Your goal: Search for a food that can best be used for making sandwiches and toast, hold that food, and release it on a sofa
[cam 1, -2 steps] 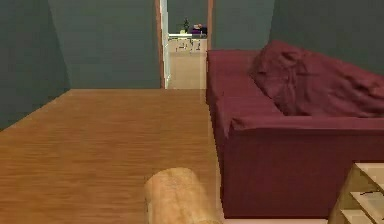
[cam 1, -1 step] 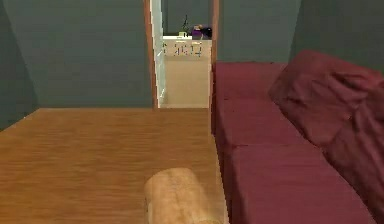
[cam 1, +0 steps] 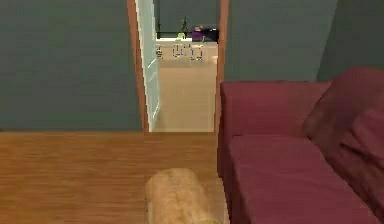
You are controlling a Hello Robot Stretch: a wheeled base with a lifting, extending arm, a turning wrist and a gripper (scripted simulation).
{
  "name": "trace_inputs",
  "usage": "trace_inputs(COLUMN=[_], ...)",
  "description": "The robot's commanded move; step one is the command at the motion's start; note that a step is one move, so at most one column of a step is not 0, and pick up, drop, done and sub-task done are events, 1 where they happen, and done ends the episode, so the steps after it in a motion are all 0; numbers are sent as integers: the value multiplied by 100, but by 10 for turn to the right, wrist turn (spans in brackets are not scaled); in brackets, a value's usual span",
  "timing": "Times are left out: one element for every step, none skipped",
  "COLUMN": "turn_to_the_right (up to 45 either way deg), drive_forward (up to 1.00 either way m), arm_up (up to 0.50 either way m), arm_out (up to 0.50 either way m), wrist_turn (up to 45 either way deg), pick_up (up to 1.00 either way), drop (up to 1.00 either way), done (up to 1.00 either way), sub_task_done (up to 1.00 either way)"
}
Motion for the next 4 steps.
trace_inputs(turn_to_the_right=[450,450,450,90], drive_forward=[0,0,0,0], arm_up=[0,0,0,0], arm_out=[0,0,0,0], wrist_turn=[0,0,0,0], pick_up=[0,0,0,0], drop=[0,0,0,0], done=[0,0,0,0], sub_task_done=[0,0,0,0])
